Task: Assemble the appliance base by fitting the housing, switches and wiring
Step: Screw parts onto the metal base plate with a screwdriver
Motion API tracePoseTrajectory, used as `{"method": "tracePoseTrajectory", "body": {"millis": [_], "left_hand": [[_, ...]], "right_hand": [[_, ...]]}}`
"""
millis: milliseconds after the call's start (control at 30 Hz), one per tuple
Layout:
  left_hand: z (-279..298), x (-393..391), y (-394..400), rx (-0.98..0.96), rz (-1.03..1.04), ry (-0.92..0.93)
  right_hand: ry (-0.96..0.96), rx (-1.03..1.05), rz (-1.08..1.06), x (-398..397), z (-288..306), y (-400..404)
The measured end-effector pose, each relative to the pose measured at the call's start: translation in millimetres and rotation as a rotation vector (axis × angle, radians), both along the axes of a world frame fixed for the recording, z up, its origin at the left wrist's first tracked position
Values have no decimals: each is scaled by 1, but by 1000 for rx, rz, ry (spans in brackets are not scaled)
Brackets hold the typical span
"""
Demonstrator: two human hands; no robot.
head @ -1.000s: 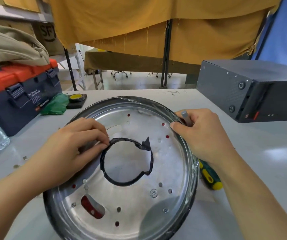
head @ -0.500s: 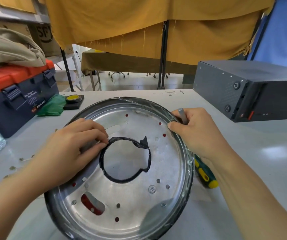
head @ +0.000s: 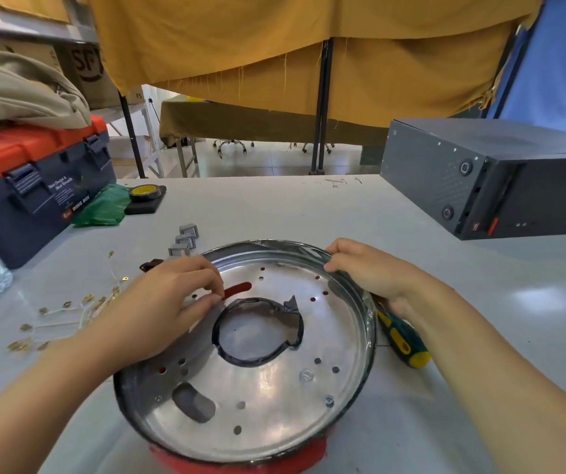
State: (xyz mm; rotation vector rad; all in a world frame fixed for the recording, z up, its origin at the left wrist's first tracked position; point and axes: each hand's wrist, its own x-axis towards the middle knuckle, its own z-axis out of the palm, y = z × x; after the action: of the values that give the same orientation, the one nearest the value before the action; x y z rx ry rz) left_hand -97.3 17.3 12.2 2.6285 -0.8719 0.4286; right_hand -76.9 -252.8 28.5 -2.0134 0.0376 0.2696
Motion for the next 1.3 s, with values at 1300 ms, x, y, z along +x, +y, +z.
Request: {"method": "tracePoseTrajectory", "body": {"millis": [1300], "left_hand": [[20,-46,-64,123,-289,-241]], "right_hand": [[-81,455,256,-23,6,-2]]}}
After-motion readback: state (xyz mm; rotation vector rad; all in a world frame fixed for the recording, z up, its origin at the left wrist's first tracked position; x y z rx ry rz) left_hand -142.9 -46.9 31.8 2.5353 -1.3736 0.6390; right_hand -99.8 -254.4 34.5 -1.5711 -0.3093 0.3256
